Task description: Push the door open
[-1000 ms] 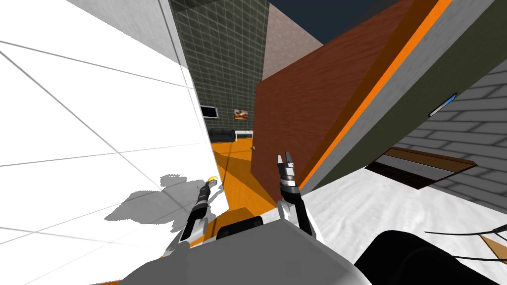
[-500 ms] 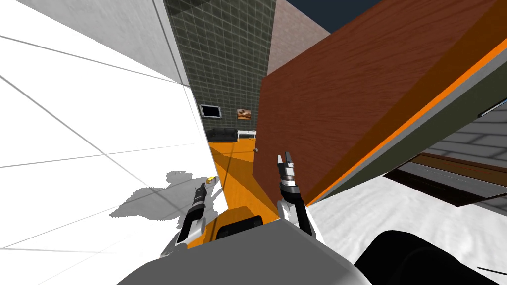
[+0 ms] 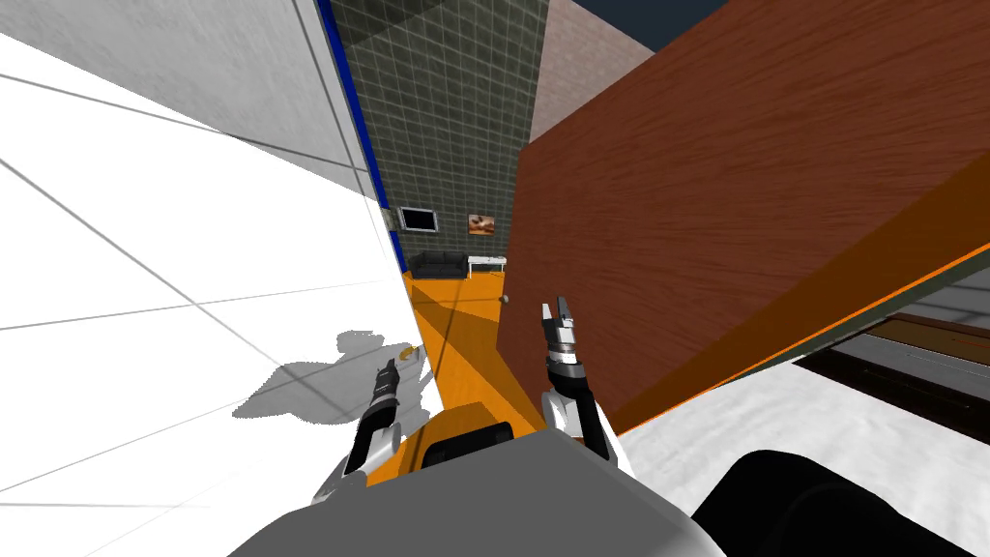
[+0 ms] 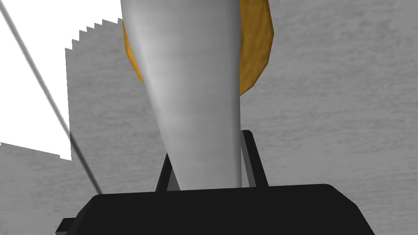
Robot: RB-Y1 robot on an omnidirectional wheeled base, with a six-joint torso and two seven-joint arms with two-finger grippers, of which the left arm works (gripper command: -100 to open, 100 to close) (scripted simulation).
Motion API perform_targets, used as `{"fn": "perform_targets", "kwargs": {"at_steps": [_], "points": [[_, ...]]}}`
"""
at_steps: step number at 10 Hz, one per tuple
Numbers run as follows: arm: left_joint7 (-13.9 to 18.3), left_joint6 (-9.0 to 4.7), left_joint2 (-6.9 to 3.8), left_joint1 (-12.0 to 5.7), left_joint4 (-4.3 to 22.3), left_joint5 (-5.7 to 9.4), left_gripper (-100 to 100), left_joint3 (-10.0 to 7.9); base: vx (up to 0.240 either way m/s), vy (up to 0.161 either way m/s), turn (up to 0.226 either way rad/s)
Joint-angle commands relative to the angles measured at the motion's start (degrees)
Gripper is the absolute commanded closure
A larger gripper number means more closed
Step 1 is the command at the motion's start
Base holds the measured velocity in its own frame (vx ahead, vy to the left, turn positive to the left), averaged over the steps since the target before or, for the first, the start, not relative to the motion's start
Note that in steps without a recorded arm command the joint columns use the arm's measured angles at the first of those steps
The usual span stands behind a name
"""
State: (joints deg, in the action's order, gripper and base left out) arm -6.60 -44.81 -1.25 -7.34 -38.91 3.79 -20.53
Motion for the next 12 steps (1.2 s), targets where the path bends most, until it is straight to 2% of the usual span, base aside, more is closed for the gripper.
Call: {"fn": "perform_targets", "kwargs": {"at_steps": [1, 2, 3, 4, 10, 11, 12], "points": [[-0.9, -0.21, -0.13, 0.29, -1.3, 0.79, 100, -1.75, 0.194, -0.033, 0.089], [-1.4, -0.24, 0.25, 0.21, -1.3, 1.16, 100, -2.48, 0.232, -0.06, 0.108], [-1.4, -0.24, 0.25, 0.21, -1.3, 1.16, 100, -2.48, 0.151, -0.044, 0.077], [-2.2, -0.28, 1.13, 0.06, -1.3, 1.85, 100, -3.81, 0.195, -0.04, 0.127], [-3.9, -0.36, 3.93, -0.24, -1.4, 3.26, 100, -6.54, 0.191, -0.042, 0.088], [-3.8, 0.24, 3.33, 0.83, -2.5, 3.26, 100, -6.72, 0.073, -0.003, 0.052], [-4.2, 0.22, 1.42, 0.83, -2.6, 3.82, 100, -7.57, 0.106, 0.016, 0.071]]}}
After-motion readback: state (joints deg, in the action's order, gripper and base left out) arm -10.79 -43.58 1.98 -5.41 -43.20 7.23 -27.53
